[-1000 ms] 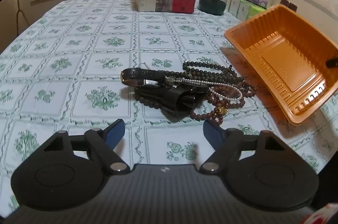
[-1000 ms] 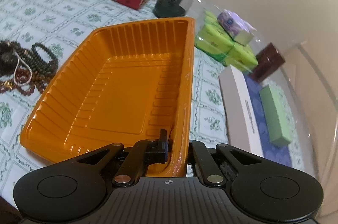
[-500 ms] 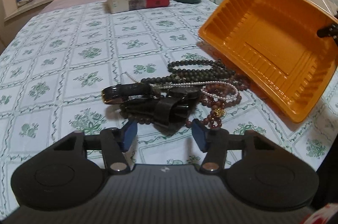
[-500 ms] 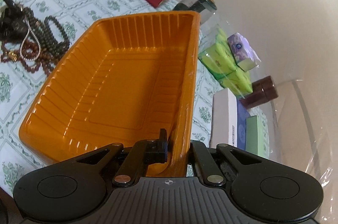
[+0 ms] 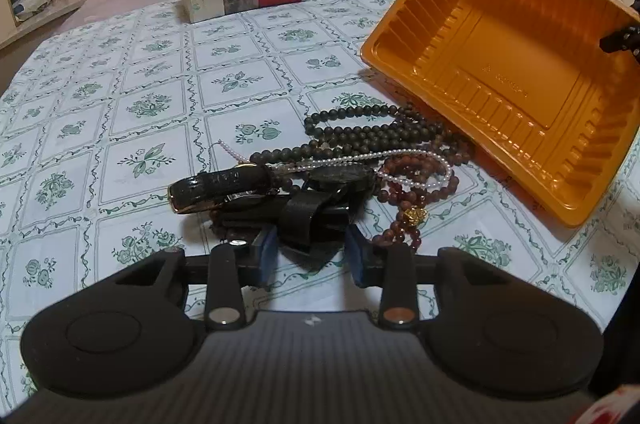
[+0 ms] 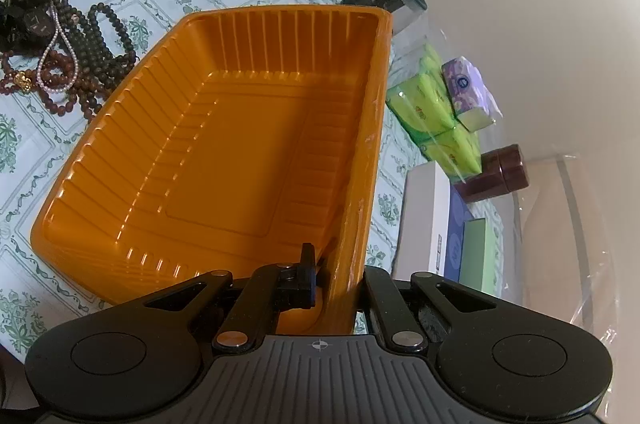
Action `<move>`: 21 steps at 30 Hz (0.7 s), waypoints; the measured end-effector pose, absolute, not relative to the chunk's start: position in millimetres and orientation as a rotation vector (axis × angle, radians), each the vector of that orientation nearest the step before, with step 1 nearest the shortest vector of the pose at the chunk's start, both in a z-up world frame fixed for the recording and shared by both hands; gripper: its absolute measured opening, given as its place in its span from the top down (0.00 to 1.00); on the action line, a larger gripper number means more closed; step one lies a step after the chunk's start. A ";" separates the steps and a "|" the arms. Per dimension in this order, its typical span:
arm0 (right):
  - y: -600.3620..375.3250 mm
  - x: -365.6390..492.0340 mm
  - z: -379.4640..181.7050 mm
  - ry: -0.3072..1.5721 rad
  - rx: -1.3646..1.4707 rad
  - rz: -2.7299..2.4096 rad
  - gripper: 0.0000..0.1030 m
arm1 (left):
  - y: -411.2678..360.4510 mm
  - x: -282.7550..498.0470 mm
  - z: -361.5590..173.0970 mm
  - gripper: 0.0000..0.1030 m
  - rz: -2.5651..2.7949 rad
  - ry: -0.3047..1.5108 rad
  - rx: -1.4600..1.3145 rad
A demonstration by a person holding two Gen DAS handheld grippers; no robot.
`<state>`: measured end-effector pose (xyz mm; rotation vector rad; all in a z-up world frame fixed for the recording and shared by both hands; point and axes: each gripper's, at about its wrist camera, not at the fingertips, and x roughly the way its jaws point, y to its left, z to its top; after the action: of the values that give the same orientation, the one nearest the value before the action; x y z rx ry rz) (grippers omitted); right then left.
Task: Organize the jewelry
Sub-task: 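Grasp the black band bracelet with the left gripper while the right gripper holds the tray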
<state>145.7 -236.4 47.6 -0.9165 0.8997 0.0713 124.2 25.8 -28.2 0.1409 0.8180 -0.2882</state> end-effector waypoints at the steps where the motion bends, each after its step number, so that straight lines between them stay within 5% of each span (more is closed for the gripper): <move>1: -236.7 145.5 47.6 0.900 -0.916 0.071 0.95 | 24.9 124.6 -27.8 0.79 -0.279 0.819 0.155; 14: -236.6 145.8 46.6 0.897 -0.914 0.067 0.95 | 27.8 123.3 5.0 0.85 -0.353 0.812 0.099; 15: -236.9 145.8 46.8 0.897 -0.914 0.068 0.95 | 27.5 124.2 7.0 1.00 -0.360 0.811 0.099; 21: -236.7 145.9 46.9 0.894 -0.914 0.068 0.95 | 22.0 129.9 27.7 1.00 -0.376 0.771 0.105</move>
<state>145.9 -236.7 46.9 -0.9139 0.8936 0.0682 129.9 22.0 27.7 0.1050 0.7708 -0.3765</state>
